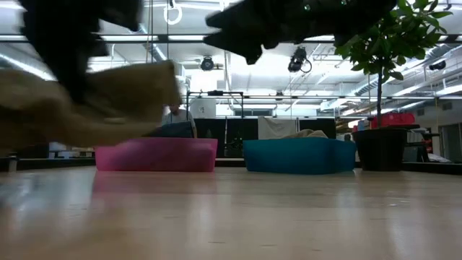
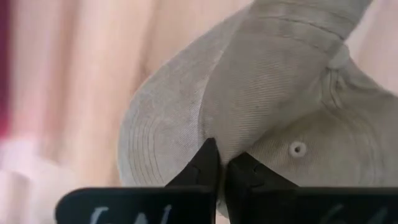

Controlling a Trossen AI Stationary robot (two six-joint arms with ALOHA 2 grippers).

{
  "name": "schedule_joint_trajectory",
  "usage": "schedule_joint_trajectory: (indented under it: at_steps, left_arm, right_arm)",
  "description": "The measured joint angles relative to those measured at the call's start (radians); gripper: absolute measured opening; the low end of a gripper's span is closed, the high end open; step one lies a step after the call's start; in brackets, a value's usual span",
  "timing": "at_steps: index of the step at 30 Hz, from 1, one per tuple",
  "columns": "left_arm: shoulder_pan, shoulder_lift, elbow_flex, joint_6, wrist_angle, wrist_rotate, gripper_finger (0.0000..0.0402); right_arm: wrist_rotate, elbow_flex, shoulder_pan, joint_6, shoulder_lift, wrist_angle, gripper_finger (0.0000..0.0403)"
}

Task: Pick & Place hat
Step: Put the gray cap into the blue bin

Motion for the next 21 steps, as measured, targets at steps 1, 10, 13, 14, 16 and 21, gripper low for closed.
schedule_joint_trajectory:
  at_steps: [1, 10, 13, 14, 16, 21]
  left_arm:
    - [0.025, 0.0, 0.001, 0.043, 0.008, -0.012, 0.0011]
    - [0.207, 0.0, 0.0, 0.541, 0.292, -0.023, 0.0008]
    - [0.242, 0.0, 0.0, 0.662, 0.372, -0.034, 0.001]
    - [0.253, 0.0, 0.0, 0.69, 0.389, -0.039, 0.001]
    - [0.273, 0.0, 0.0, 0.73, 0.406, -0.04, 0.0009]
    - [0.308, 0.01, 0.0, 0.754, 0.394, -0.04, 0.0009]
  right_arm:
    - [0.001, 0.0, 0.01, 0.0, 0.014, 0.033, 0.0222]
    - [0.12, 0.0, 0.035, -0.017, 0.103, 0.048, 0.0222]
    - [0.119, 0.0, 0.033, 0.028, 0.117, 0.02, 0.0222]
    - [0.119, 0.0, 0.032, 0.046, 0.117, 0.01, 0.0222]
    - [0.119, 0.0, 0.028, 0.069, 0.117, -0.008, 0.0222]
    - [0.122, 0.004, 0.019, 0.087, 0.102, 0.001, 0.0222]
